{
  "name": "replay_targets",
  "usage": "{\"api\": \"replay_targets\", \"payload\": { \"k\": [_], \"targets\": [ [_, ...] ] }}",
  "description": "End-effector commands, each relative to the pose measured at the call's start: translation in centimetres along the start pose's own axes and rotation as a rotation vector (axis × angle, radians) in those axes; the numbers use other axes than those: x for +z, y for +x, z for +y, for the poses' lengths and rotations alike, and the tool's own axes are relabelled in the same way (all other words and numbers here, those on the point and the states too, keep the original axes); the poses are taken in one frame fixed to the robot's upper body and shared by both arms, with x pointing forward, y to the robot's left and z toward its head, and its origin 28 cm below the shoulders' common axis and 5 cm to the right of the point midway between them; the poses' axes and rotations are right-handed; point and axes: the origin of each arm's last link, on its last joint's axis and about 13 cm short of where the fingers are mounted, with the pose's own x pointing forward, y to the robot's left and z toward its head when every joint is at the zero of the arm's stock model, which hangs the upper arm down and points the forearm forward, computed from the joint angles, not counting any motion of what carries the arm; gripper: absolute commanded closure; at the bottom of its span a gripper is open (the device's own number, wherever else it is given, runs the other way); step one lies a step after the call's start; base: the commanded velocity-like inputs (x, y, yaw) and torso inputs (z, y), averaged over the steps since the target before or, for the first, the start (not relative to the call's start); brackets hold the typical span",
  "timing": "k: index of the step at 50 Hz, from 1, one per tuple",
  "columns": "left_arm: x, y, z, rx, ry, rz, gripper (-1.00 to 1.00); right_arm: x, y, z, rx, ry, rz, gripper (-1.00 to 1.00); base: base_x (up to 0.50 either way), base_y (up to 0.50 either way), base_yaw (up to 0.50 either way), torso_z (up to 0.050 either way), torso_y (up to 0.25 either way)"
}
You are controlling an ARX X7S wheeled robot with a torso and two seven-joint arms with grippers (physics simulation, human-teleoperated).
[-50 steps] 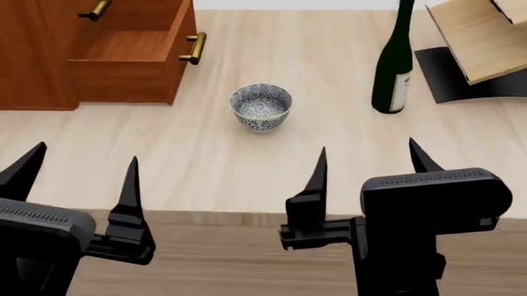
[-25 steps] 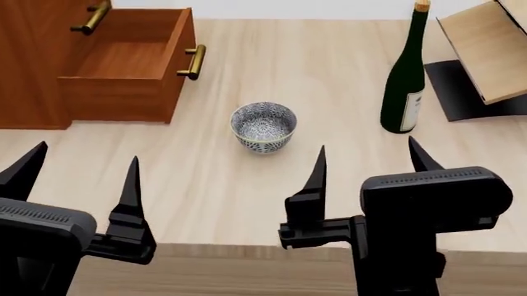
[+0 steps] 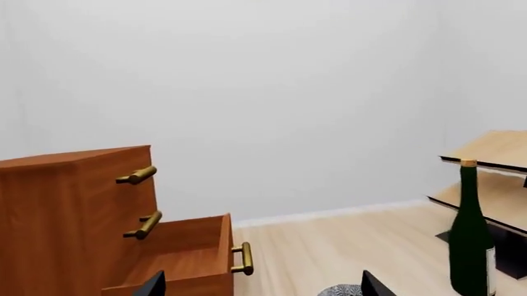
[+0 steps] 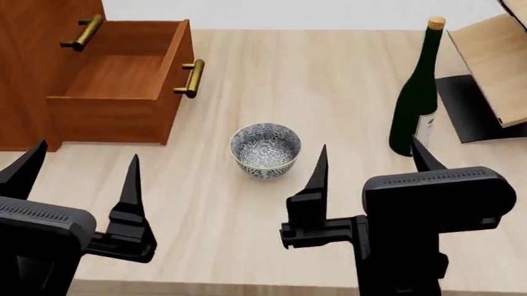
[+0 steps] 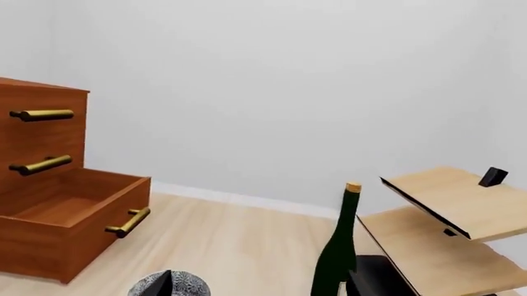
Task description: Put the bowl in the bottom drawer of the cabinet.
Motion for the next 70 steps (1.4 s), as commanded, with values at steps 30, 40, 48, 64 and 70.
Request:
{"api": "replay_targets", "payload": {
  "k": [30, 40, 48, 64, 70],
  "targets": [
    [-0.03, 0.02, 0.03, 0.005, -0.001, -0.003, -1.00, 0.04, -0.06, 0.04, 0.003, -0.007, -0.001, -1.00, 0.21, 0.02, 0.00, 0.000, 0.001],
    [-0.09, 0.03, 0.02, 0.005, -0.002, -0.001, -1.00, 0.02, -0.03, 0.04, 0.004, -0.007, -0.001, -1.00, 0.21, 0.02, 0.00, 0.000, 0.000],
    [-0.03, 0.02, -0.03, 0.003, -0.003, -0.002, -1.00, 0.04, -0.05, 0.08, 0.007, -0.010, -0.001, -1.00, 0.21, 0.02, 0.00, 0.000, 0.000],
    [0.09, -0.02, -0.02, 0.002, -0.005, -0.002, -1.00, 0.15, -0.06, 0.03, 0.006, -0.007, -0.004, -1.00, 0.21, 0.02, 0.00, 0.000, 0.000],
    [0.08, -0.01, -0.06, -0.001, -0.006, -0.002, -1.00, 0.14, -0.10, 0.00, 0.005, -0.006, -0.005, -1.00, 0.21, 0.02, 0.00, 0.000, 0.002]
  ]
}}
